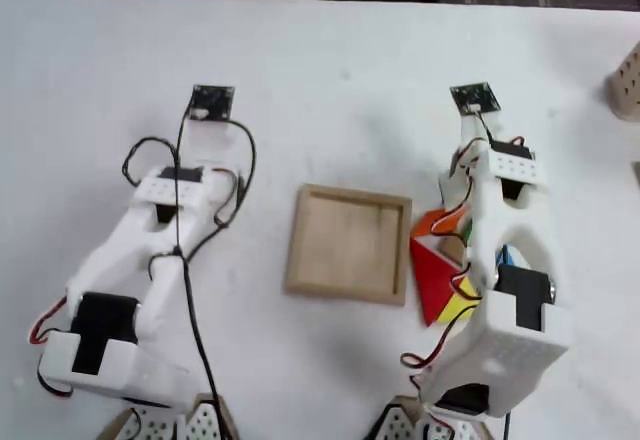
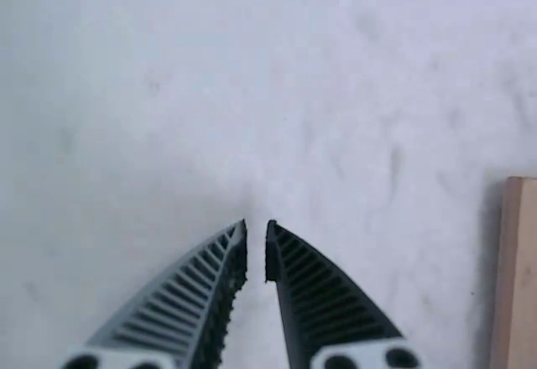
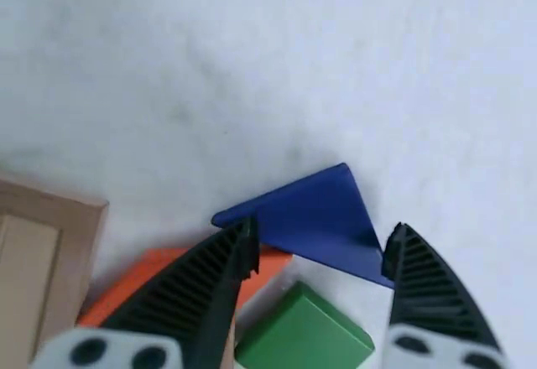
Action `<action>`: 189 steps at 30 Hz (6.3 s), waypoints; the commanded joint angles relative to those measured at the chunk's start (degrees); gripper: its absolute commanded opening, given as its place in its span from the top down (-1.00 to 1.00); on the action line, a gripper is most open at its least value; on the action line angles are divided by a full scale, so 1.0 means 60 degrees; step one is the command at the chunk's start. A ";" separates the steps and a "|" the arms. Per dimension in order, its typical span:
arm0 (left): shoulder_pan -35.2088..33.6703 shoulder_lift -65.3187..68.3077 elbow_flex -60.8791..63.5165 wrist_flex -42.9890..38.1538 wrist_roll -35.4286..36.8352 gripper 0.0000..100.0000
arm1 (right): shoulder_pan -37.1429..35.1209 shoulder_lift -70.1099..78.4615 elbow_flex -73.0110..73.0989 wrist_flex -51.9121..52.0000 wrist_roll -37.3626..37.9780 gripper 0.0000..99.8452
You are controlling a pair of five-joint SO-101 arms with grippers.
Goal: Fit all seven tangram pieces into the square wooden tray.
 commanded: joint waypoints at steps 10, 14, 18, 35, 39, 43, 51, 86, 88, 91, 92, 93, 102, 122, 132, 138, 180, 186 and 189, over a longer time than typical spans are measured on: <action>0.0125 -0.0110 -0.0440 0.0059 -0.0103 0.86 | -0.0139 0.0784 -0.1099 0.1018 0.1363 0.51; 0.0125 -0.0110 -0.0440 0.0059 -0.0103 0.86 | -0.0139 0.2103 -0.2857 0.2381 0.1670 0.51; 0.0125 -0.0110 -0.0440 0.0059 -0.0103 0.86 | -0.0125 0.2586 -0.3516 0.2864 0.1641 0.51; 0.0095 -0.0110 -0.0440 0.0059 -0.0117 0.86 | 0.0418 0.2498 -0.3487 0.3245 0.4835 0.51; 0.0095 -0.0081 -0.0498 0.0059 -0.0117 0.86 | 0.0740 0.1707 -0.2637 0.3231 0.4762 0.51; 0.0081 -0.0081 -0.0498 0.0044 -0.0117 0.86 | 0.0593 -0.0051 -0.0513 0.1985 0.3355 0.51; 0.0051 -0.0081 -0.0498 0.0044 -0.0117 0.86 | 0.0579 -0.1531 0.2125 -0.1121 0.4396 0.51; 0.0051 -0.0066 -0.0498 0.0015 -0.0117 0.86 | 0.2982 -0.1766 0.0821 -0.0637 0.1817 0.97; 0.0051 -0.0066 -0.0498 0.0015 -0.0117 0.86 | 0.3143 -0.1766 0.0821 -0.0432 0.1978 0.97; 0.0051 -0.0066 -0.0484 0.0015 -0.0117 0.86 | 0.3319 -0.1868 0.0791 -0.0154 0.2022 0.97; 0.0051 -0.0066 -0.0484 0.0015 -0.0117 0.86 | 0.3333 -0.1868 0.0718 -0.0081 0.2022 0.97; 0.0051 -0.0066 -0.0484 0.0015 -0.0117 0.86 | 0.3363 -0.1839 0.0601 0.0051 0.2022 0.97; 0.0051 -0.0066 -0.0484 0.0029 -0.0117 0.86 | 0.3407 -0.1868 -0.0821 0.1971 0.2007 0.68; 0.0066 -0.0066 -0.0469 0.0029 -0.0117 0.86 | 0.4491 -0.1868 -0.0410 0.3905 0.3560 0.56; 0.0110 -0.0066 -0.0469 0.0000 -0.0117 0.86 | 0.4828 -0.4125 0.1216 0.3861 0.3560 0.56; 0.0125 -0.0066 -0.0498 -0.0015 -0.0527 0.86 | 0.4623 -0.5267 0.3209 0.2176 0.3560 0.56; 0.0139 -0.0081 -0.0469 0.0205 -0.0850 0.86 | 0.2571 -0.7773 0.3839 0.3495 0.4689 0.81; 0.0286 -0.0066 -0.0498 0.0190 -0.0850 0.86 | 0.3553 -0.6513 0.3897 0.1311 0.4557 0.77; 0.0286 -0.0066 -0.0513 0.0190 -0.0850 0.86 | 0.3582 -0.5209 0.3824 0.0447 0.4689 0.76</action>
